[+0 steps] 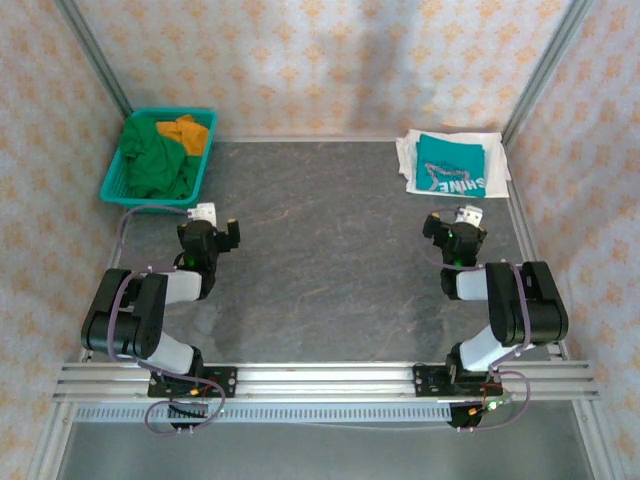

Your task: Fold and stack the t-shirts

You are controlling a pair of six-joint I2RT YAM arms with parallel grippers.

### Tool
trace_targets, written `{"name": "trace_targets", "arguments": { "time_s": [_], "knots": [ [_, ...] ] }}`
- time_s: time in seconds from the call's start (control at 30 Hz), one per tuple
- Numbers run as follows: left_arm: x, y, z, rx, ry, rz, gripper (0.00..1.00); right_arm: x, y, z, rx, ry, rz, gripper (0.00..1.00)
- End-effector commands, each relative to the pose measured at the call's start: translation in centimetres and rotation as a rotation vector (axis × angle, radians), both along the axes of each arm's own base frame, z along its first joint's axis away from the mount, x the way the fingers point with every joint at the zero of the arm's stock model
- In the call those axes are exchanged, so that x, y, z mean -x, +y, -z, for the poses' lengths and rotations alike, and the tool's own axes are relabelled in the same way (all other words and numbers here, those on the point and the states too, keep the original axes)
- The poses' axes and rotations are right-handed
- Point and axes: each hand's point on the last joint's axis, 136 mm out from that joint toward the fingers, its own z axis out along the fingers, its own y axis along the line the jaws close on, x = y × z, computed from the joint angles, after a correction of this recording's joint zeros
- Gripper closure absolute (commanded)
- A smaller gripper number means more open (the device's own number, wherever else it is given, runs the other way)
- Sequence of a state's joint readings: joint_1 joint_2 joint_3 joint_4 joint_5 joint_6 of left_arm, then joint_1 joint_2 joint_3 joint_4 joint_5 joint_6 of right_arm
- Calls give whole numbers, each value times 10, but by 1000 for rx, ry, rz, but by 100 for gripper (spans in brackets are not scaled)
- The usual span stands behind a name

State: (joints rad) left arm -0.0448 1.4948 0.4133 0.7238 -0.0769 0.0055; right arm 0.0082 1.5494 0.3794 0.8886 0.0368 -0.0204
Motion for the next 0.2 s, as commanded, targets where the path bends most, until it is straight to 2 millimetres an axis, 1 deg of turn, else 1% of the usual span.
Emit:
{"name": "trace_targets", "arguments": {
  "time_s": [0.0, 0.1, 0.13, 0.17],
  "knots": [
    [-6, 0, -8, -3, -25, 6, 0, -3, 0, -2, 9, 5, 4, 1],
    [-5, 0, -9, -2, -32, 9, 0, -1, 0, -3, 10, -3, 2, 1],
    [-3, -1, -9, 1, -41, 21, 0, -1, 0, -3, 10, -4, 1, 1],
    [2, -7, -11, 1, -71, 59, 0, -1, 0, -4, 10, -6, 0, 1]
  ]
}}
